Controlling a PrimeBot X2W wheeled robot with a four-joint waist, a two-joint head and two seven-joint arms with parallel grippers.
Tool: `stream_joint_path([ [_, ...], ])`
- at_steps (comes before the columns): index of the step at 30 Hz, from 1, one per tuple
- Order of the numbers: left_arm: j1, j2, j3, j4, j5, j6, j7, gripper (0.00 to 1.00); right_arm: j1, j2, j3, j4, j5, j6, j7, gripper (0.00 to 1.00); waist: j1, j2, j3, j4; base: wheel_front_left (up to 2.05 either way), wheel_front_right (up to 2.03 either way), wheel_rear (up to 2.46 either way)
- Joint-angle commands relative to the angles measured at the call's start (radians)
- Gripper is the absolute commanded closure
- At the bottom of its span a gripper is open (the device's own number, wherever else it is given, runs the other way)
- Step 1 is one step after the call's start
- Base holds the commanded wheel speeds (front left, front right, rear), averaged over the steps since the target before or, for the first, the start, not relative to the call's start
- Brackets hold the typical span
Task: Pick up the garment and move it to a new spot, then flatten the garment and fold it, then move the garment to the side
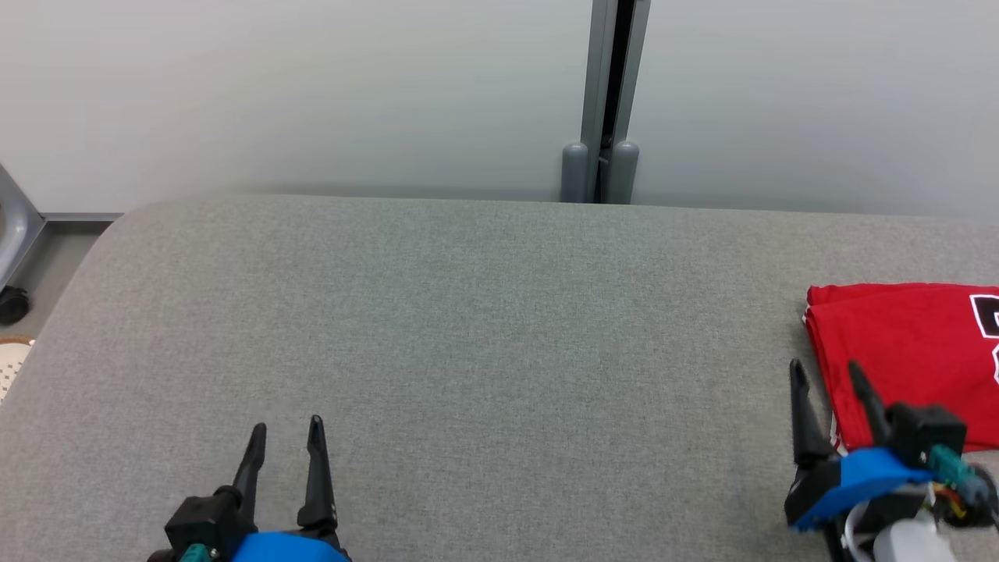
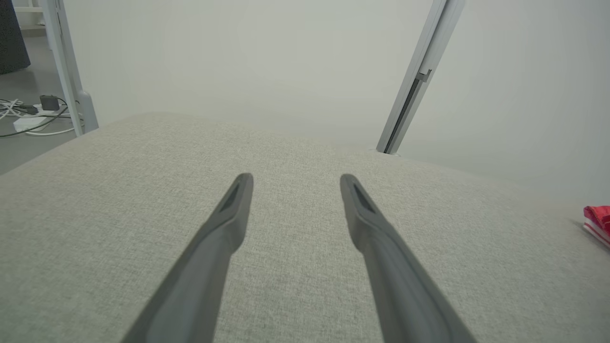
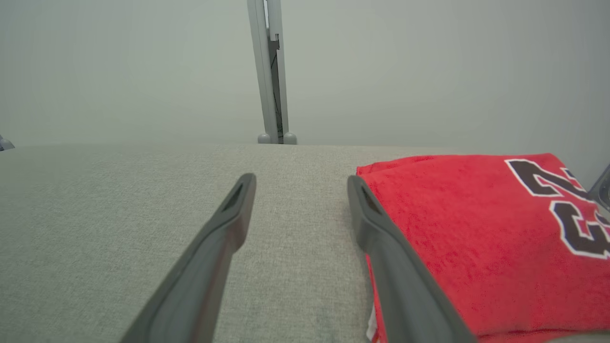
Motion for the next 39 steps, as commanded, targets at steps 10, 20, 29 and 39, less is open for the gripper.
stream_joint_path([
  [10,0.045,-0.007,-0.022,0.028,-0.006,-0.003,-0.004,0.00,0.171,0.001,0.147,-0.091,0.180,0.000,-0.027,0.00,0.0002,0.0000,-0.020,-0.007,0.00,0.00,0.00],
  [20,0.031,-0.009,-0.031,0.026,0.002,0.003,-0.004,0.00,0.198,0.001,0.190,-0.108,0.184,0.000,-0.026,0.00,0.0002,0.0000,-0.028,-0.007,0.00,0.00,0.00],
  [29,0.039,-0.010,-0.039,0.044,-0.008,-0.002,0.001,1.00,0.188,0.002,0.194,-0.105,0.187,0.000,-0.023,1.00,0.0002,0.0000,-0.032,-0.005,0.00,0.00,0.00],
  [39,0.038,-0.011,-0.016,0.066,-0.112,-0.007,0.037,1.00,0.185,0.005,0.178,-0.081,0.302,0.000,0.011,1.00,0.0002,0.0000,-0.032,-0.006,0.00,0.00,0.00],
])
